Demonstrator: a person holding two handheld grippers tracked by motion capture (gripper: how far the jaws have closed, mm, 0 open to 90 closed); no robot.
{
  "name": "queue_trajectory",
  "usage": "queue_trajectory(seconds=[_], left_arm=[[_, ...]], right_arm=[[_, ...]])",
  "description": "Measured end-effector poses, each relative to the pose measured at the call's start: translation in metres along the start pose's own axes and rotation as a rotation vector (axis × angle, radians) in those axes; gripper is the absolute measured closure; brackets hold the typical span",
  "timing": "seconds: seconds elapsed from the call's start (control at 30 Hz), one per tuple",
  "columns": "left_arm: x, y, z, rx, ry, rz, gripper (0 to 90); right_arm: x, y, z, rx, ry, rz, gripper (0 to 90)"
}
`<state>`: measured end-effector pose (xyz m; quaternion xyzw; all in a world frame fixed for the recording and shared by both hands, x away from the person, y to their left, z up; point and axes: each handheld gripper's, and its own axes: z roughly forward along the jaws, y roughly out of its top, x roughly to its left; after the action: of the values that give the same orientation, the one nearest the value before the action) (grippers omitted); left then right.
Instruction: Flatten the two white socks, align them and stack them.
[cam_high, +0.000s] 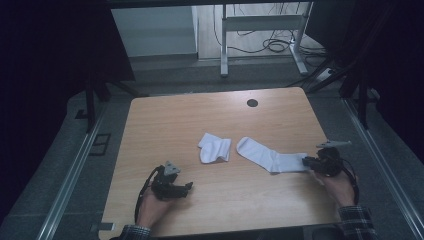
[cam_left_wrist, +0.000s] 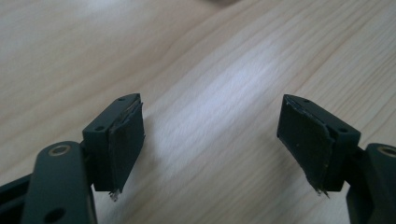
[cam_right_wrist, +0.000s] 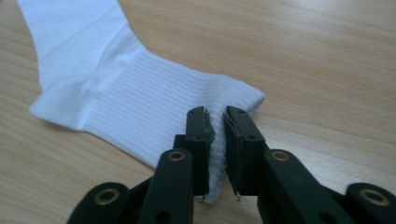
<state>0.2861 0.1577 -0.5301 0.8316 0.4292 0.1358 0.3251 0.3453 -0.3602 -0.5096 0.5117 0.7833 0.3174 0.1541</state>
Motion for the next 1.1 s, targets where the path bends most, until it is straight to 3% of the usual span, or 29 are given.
queue_trajectory(seconds=[0.13, 0.33, 0.47, 0.67, 0.9, 1.1], left_arm=[[-0.003, 0.014, 0.003, -0.036, -0.035, 0.013, 24.6], [-0.009, 0.038, 0.016, -0.058, -0.025, 0.043, 30.3], [-0.019, 0.064, 0.030, -0.085, -0.031, 0.079, 37.1], [-0.034, 0.088, 0.044, -0.091, -0.041, 0.121, 44.0], [-0.057, 0.115, 0.066, -0.091, -0.060, 0.148, 47.2], [-0.064, 0.128, 0.086, -0.079, -0.052, 0.157, 54.9]], right_arm=[[0.000, 0.002, -0.004, -0.037, -0.023, -0.005, 68.6], [-0.002, 0.000, -0.005, -0.042, -0.042, -0.005, 64.9], [-0.003, -0.003, -0.003, -0.022, -0.040, -0.004, 69.3], [-0.002, -0.005, 0.005, 0.025, -0.041, -0.033, 79.6], [-0.009, 0.002, 0.014, 0.018, -0.059, -0.050, 79.7], [-0.010, 0.005, 0.018, 0.008, -0.065, -0.057, 78.7]])
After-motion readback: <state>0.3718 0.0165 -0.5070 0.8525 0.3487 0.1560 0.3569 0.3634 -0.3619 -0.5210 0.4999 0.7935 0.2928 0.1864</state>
